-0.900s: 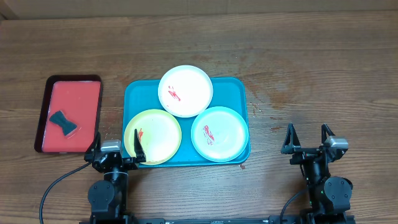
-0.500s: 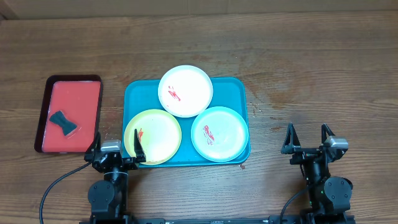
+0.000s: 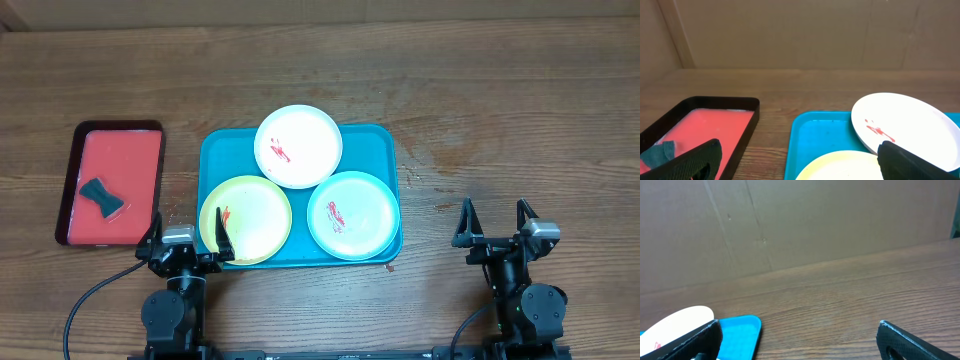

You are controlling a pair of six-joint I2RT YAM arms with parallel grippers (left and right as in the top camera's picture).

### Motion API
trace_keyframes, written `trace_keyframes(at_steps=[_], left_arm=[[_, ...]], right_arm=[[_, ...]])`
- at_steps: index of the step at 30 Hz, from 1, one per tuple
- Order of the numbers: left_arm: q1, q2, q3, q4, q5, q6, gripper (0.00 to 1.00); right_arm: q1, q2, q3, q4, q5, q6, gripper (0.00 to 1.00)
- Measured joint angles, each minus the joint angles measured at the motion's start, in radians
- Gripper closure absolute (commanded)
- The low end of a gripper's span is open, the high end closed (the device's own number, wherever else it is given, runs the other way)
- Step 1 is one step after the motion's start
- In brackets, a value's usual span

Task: Clean dirty plates on tray and stack at the side

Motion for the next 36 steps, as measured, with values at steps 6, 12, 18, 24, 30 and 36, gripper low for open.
trace_keyframes(at_steps=[6,12,18,24,30,36], left_arm=[[0.000,0.000,0.000,0.000,0.000,0.000,0.00],[0.000,0.000,0.000,0.000,0.000,0.000,0.00],[0.000,0.000,0.000,0.000,0.000,0.000,0.00],[0.000,0.000,0.000,0.006,0.002,-0.001,0.00],[0.000,0.000,-0.001,0.187,0.176,-0.095,0.00],[0.001,-0.002,0.021,0.621,0.231,-0.132,0.00]], right_arm=[[0.000,0.000,0.000,0.000,0.000,0.000,0.00],[0.000,0.000,0.000,0.000,0.000,0.000,0.00],[0.000,0.000,0.000,0.000,0.000,0.000,0.00],[0.000,0.000,0.000,0.000,0.000,0.000,0.00],[0.000,0.000,0.000,0.000,0.000,0.000,0.00],[0.000,0.000,0.000,0.000,0.000,0.001,0.00]])
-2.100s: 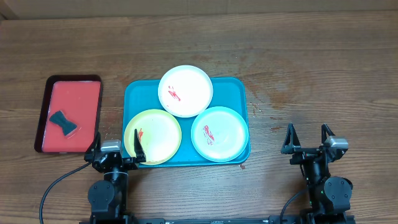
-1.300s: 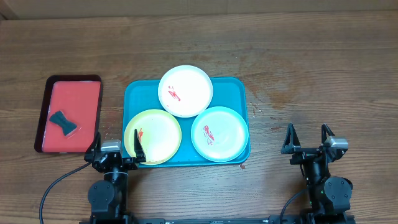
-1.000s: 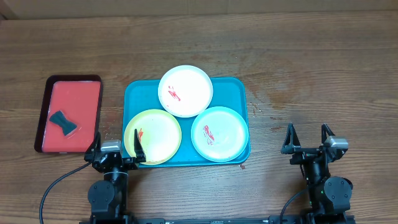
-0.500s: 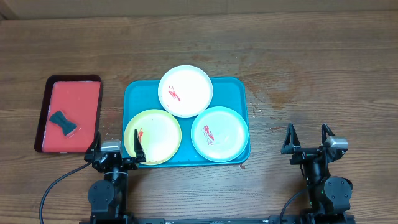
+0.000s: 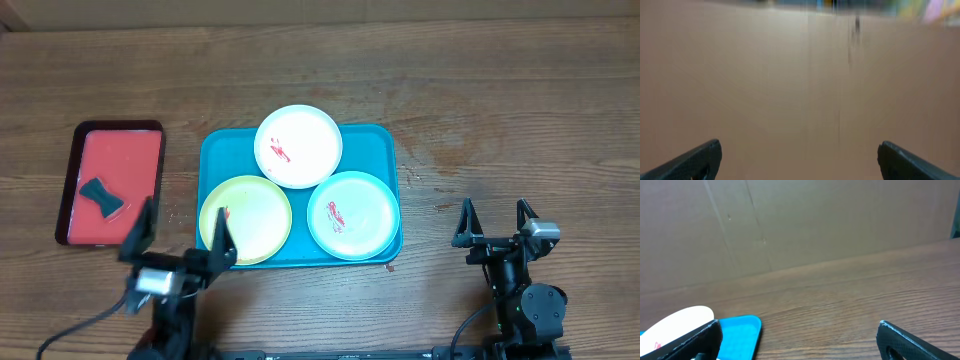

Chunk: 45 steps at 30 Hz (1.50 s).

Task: Clean dirty plates on tray and stack at the side
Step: 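Move the left gripper over the red tray and grasp the green sponge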

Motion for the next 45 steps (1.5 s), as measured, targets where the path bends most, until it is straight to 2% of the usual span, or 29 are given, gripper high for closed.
trace_keyframes(at_steps=[2,4,9,10,13,17,20,23,26,31,37,45], left_arm=[[0.002,0.000,0.041,-0.037,-0.036,0.003,0.00],[0.006,0.011,0.108,-0.145,-0.060,0.026,0.00],[0.006,0.188,0.402,-0.572,-0.097,0.087,0.00],[0.006,0.275,0.517,-0.743,-0.101,0.104,0.00],[0.007,0.557,0.837,-1.099,-0.108,0.161,0.00],[0.007,0.892,1.186,-1.414,-0.107,0.203,0.00],[0.014,1.108,1.378,-1.493,-0.135,0.177,0.00],[0.070,1.286,1.516,-1.587,-0.262,-0.007,0.00],[0.171,1.403,1.569,-1.605,-0.364,-0.165,0.00],[0.312,1.550,1.576,-1.630,-0.437,-0.305,0.00],[0.417,1.739,1.576,-1.621,-0.433,-0.365,0.00],[0.514,1.939,1.576,-1.594,-0.407,-0.378,0.00]], right_arm=[[0.000,0.000,0.000,0.000,0.000,-0.001,0.00],[0.000,0.000,0.000,0.000,0.000,-0.001,0.00],[0.000,0.000,0.000,0.000,0.000,-0.001,0.00],[0.000,0.000,0.000,-0.001,0.000,-0.001,0.00],[0.000,-0.001,0.000,0.000,0.000,0.000,0.00],[0.000,-0.001,0.000,0.000,0.000,-0.001,0.00],[0.000,-0.002,0.000,0.001,0.000,0.000,0.00],[0.000,-0.001,0.000,0.000,0.001,-0.001,0.00],[0.000,-0.001,0.000,0.000,0.000,-0.001,0.00],[0.000,-0.001,0.000,0.000,0.000,0.000,0.00],[0.000,-0.001,0.000,0.000,0.000,-0.001,0.00],[0.000,-0.001,0.000,0.000,0.000,-0.001,0.00]])
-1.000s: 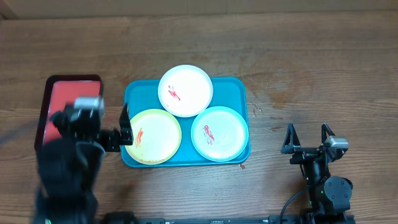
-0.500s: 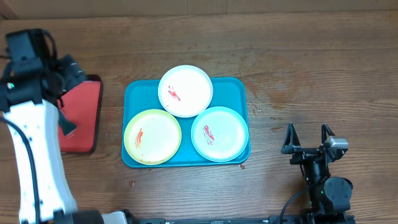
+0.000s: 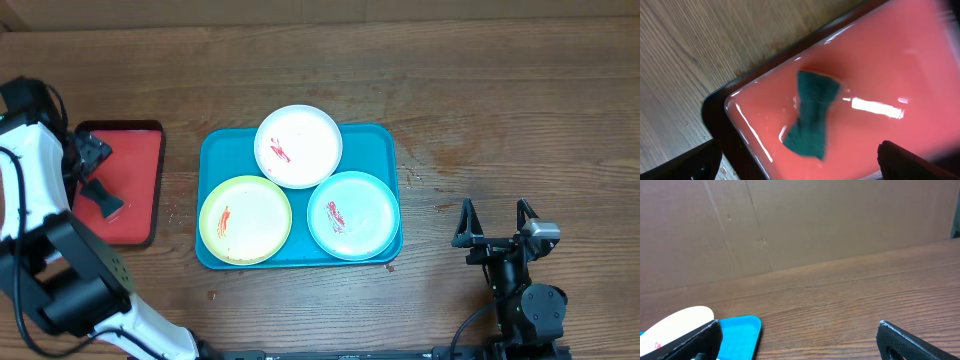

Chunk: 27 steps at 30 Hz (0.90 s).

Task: Clean dirty plates on tray and stack at the side
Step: 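Move the left gripper over the red tray and grasp the green sponge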

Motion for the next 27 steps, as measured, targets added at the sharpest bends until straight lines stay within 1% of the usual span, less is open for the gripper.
trace_keyframes(at_steps=[3,7,10,12,15,16,17,19,22,24,25,26,27], left_arm=[[0.027,0.082,0.000,0.006,0.013,0.002,0.01],[0.046,0.177,0.000,0.041,0.027,0.028,0.05],[0.044,0.214,0.000,0.084,0.055,0.071,0.09],[0.043,0.215,0.000,0.126,0.083,0.103,0.14],[0.043,0.215,0.001,0.166,0.118,0.138,0.31],[0.043,0.215,0.001,0.174,0.125,0.147,0.35],[0.043,0.215,0.001,0.181,0.131,0.153,0.42],[0.043,0.215,0.001,0.182,0.139,0.169,0.47],[0.043,0.216,0.001,0.182,0.144,0.175,0.67],[0.043,0.216,0.000,0.182,0.146,0.175,0.85],[0.043,0.216,0.000,0.182,0.148,0.181,0.89],[0.043,0.216,0.000,0.180,0.150,0.184,0.90],[0.043,0.216,0.000,0.172,0.151,0.187,0.86]], right_arm=[[0.000,0.000,0.000,0.001,0.000,0.000,0.00],[0.000,0.000,0.000,0.000,0.000,0.001,0.00],[0.000,0.000,0.000,0.000,0.000,0.000,0.00],[0.000,0.000,0.000,0.000,0.000,0.000,0.00],[0.000,0.000,0.000,0.000,0.000,0.000,0.00],[0.000,0.000,0.000,0.000,0.000,0.000,0.00],[0.000,0.000,0.000,0.000,0.001,0.001,0.00],[0.000,0.000,0.000,0.000,0.000,0.001,0.00],[0.000,0.000,0.000,0.000,0.000,0.000,0.00],[0.000,0.000,0.000,0.000,0.000,0.001,0.00],[0.000,0.000,0.000,0.000,0.000,0.000,0.00],[0.000,0.000,0.000,0.001,0.000,0.000,0.00],[0.000,0.000,0.000,0.000,0.000,0.000,0.00]])
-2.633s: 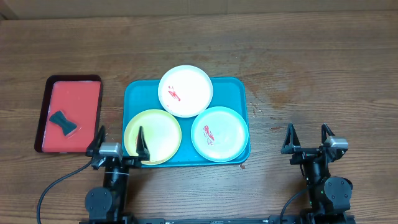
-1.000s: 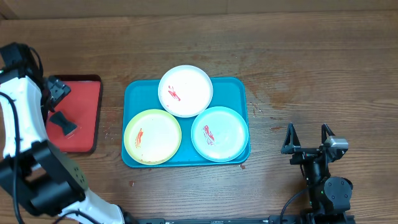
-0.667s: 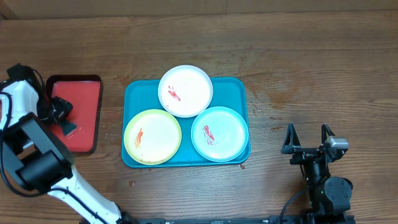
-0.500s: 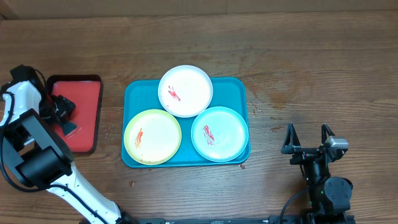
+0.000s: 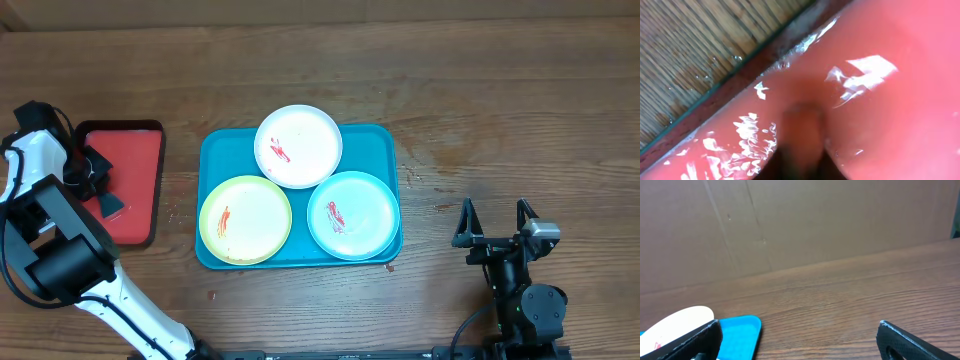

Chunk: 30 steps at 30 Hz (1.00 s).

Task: Clean dirty plates on tray and stack at the side
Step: 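Move the left gripper over the red tray and grasp the green sponge, then press and rub the sponge in the red tray's liquid with the left gripper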

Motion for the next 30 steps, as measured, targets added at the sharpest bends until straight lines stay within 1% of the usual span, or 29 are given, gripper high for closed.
trace_keyframes(at_steps=[1,2,3,4,9,10,11,14,16,18,19,22,23,24,25,30], left_arm=[[0.000,0.000,0.000,-0.010,0.001,0.002,0.69],[0.000,0.000,0.000,-0.021,0.001,0.006,0.37],[0.000,0.000,0.000,-0.035,0.004,0.002,0.09],[0.000,0.000,0.000,-0.053,0.004,0.006,0.00],[0.000,0.001,-0.001,-0.178,0.005,0.005,0.00],[0.000,0.001,-0.001,-0.198,0.008,0.005,0.08],[0.000,0.001,-0.001,-0.215,0.014,0.005,0.19],[0.000,0.001,-0.001,-0.258,0.042,0.003,0.45],[0.000,0.001,-0.001,-0.268,0.054,0.012,0.71],[0.000,0.001,-0.001,-0.270,0.064,0.006,0.91],[0.000,0.001,-0.001,-0.270,0.065,0.009,0.96],[0.000,0.001,-0.001,-0.270,0.072,0.007,0.96],[0.000,0.001,-0.001,-0.270,0.073,0.006,0.79],[0.000,0.001,-0.001,-0.270,0.075,0.006,0.25],[0.000,0.001,-0.001,-0.269,0.076,0.005,0.00],[0.000,0.001,-0.001,-0.211,0.079,0.008,0.00]], right_arm=[[0.000,0.000,0.000,0.000,0.000,0.000,0.00],[0.000,0.000,0.000,0.000,0.000,0.000,0.00],[0.000,0.000,0.000,0.000,0.000,0.000,0.00],[0.000,0.000,0.000,0.000,0.000,0.000,0.00],[0.000,0.000,0.000,0.000,0.000,0.000,0.00],[0.000,0.000,0.000,-0.001,0.000,0.000,0.00],[0.000,0.000,0.000,0.000,0.000,0.000,0.00],[0.000,0.000,0.000,0.000,0.000,0.000,0.00],[0.000,0.000,0.000,0.000,0.000,0.000,0.00],[0.000,0.000,0.000,0.000,0.000,0.000,0.00],[0.000,0.000,0.000,0.000,0.000,0.000,0.00],[0.000,0.000,0.000,0.000,0.000,0.000,0.00],[0.000,0.000,0.000,0.000,0.000,0.000,0.00],[0.000,0.000,0.000,0.000,0.000,0.000,0.00],[0.000,0.000,0.000,0.000,0.000,0.000,0.00],[0.000,0.000,0.000,0.000,0.000,0.000,0.00]])
